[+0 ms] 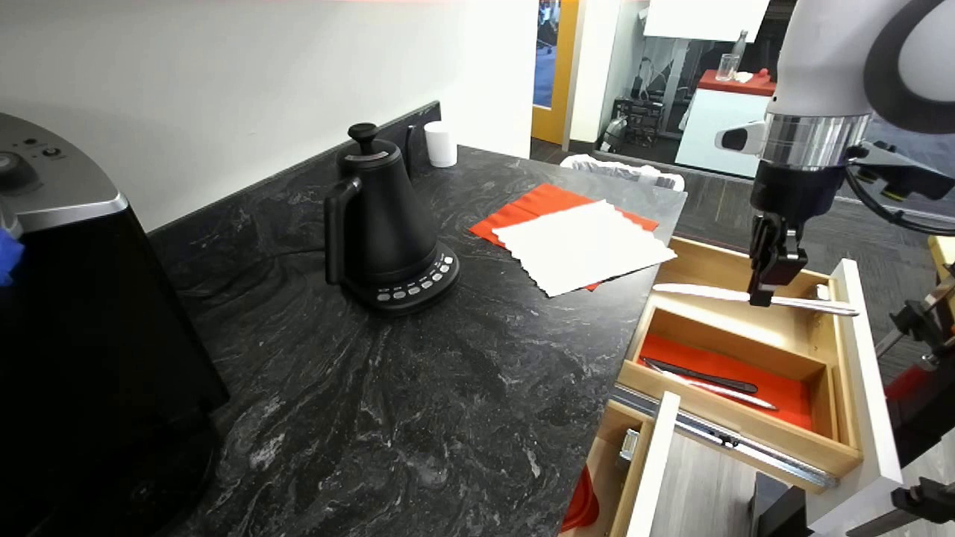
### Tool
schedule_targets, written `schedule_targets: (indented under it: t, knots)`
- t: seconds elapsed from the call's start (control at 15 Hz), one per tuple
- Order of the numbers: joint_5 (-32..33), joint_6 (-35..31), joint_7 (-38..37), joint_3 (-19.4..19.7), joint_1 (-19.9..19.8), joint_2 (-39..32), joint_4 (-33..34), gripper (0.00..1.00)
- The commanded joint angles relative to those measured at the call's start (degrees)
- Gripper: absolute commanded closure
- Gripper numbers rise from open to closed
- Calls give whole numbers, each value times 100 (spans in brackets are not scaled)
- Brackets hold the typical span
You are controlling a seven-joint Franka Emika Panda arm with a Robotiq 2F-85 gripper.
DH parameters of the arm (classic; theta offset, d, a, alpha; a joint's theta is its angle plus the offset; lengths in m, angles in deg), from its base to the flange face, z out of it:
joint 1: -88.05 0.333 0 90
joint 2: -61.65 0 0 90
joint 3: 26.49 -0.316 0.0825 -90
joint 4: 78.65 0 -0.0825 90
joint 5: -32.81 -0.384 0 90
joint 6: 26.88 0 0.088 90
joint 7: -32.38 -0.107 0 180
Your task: Move the cutlery from the counter to the tray in the drawer
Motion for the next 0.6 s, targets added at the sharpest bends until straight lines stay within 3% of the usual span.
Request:
schedule_targets:
  t: [0.0, 0.47, 0.53]
  knots:
    - [-394, -153, 25, -89, -45, 227, -419, 96]
    - [-561, -195, 50, -57, -48, 128, -490, 95]
    - [-557, -192, 30, -46, -50, 110, -473, 90]
